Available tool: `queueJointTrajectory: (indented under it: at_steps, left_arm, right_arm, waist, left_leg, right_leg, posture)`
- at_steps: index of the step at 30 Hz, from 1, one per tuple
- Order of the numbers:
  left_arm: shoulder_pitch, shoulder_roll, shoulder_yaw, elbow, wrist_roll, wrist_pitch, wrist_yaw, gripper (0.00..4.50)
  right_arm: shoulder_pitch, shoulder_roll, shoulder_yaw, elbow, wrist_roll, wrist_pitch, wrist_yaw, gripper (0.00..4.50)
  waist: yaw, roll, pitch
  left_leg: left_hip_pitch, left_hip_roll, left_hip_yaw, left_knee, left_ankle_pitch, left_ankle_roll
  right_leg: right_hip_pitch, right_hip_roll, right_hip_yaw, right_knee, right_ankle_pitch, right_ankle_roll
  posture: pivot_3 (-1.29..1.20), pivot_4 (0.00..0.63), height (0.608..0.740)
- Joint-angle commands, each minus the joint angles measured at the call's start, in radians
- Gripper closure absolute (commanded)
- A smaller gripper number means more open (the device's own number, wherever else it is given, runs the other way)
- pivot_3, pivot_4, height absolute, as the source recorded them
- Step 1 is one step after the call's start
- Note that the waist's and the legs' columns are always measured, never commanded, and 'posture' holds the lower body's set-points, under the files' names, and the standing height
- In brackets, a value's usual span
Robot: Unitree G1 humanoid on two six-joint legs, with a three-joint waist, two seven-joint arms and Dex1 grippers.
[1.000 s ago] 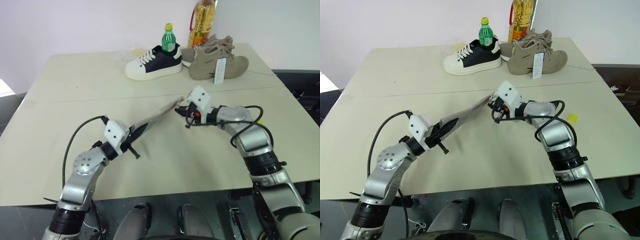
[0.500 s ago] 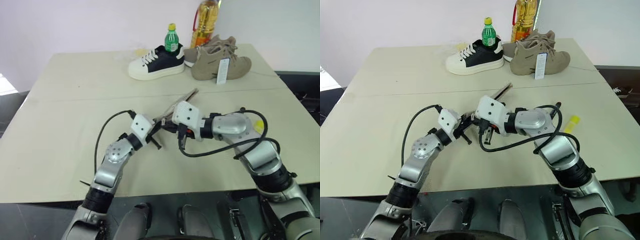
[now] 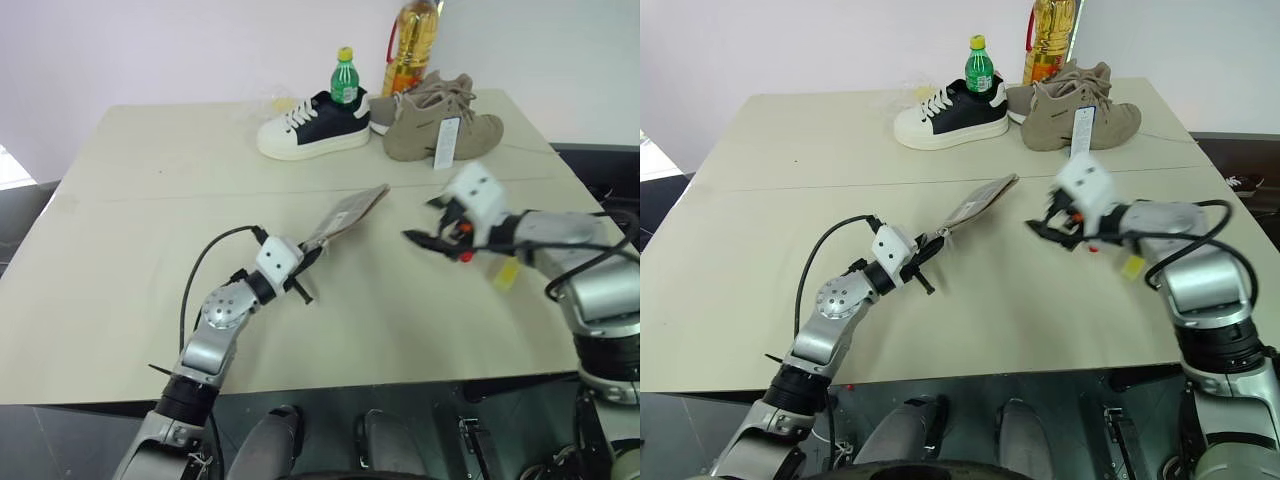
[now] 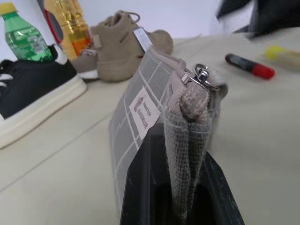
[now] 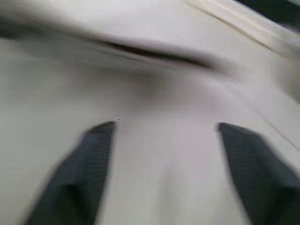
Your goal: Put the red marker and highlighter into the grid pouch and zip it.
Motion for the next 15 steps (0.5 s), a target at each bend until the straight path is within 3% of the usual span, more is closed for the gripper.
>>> queueJointTrajectory:
  at_steps: [1, 9, 14, 15]
  left_arm:
    - [0.016, 0.025, -0.016, -0.071, -0.019, -0.036, -0.059, 4.50]
    - [0.014, 0.011, -0.024, -0.097, -0.028, -0.026, -0.078, 4.50]
    - [0.011, 0.003, -0.020, -0.082, -0.028, -0.030, -0.077, 4.50]
    - [0.010, 0.003, -0.019, -0.080, -0.028, -0.031, -0.076, 4.50]
  right_arm:
    - [-0.053, 0.054, -0.092, 0.143, -0.042, 0.090, -0.178, 0.52]
    - [-0.046, 0.147, -0.196, 0.317, -0.059, 0.152, -0.382, 0.52]
    - [-0.029, 0.215, -0.235, 0.381, -0.037, 0.171, -0.438, 0.52]
    - [-0.026, 0.231, -0.243, 0.386, -0.029, 0.172, -0.443, 0.75]
  waist:
    - [-0.003, 0.000, 0.000]
    - [0.000, 0.001, -0.001]
    - [-0.002, 0.001, -0.001]
    - [-0.003, 0.002, -0.001]
  left_leg:
    - [0.000, 0.000, 0.000, 0.000, 0.000, 0.000]
    - [-0.003, 0.000, 0.001, 0.001, 0.000, 0.000]
    - [-0.003, 0.000, 0.001, 0.002, 0.000, 0.000]
    - [-0.003, 0.000, 0.001, 0.002, 0.000, 0.000]
  right_leg:
    - [0.000, 0.000, 0.000, 0.000, 0.000, 0.000]
    - [-0.002, 0.000, 0.000, 0.000, 0.001, -0.001]
    - [-0.002, 0.000, 0.000, 0.000, 0.001, -0.001]
    - [-0.002, 0.000, 0.000, 0.001, 0.001, -0.001]
  posture:
    - [0.00, 0.150, 0.738]
    - [0.00, 0.150, 0.738]
    - [0.00, 0.150, 0.738]
    - [0.00, 0.150, 0.738]
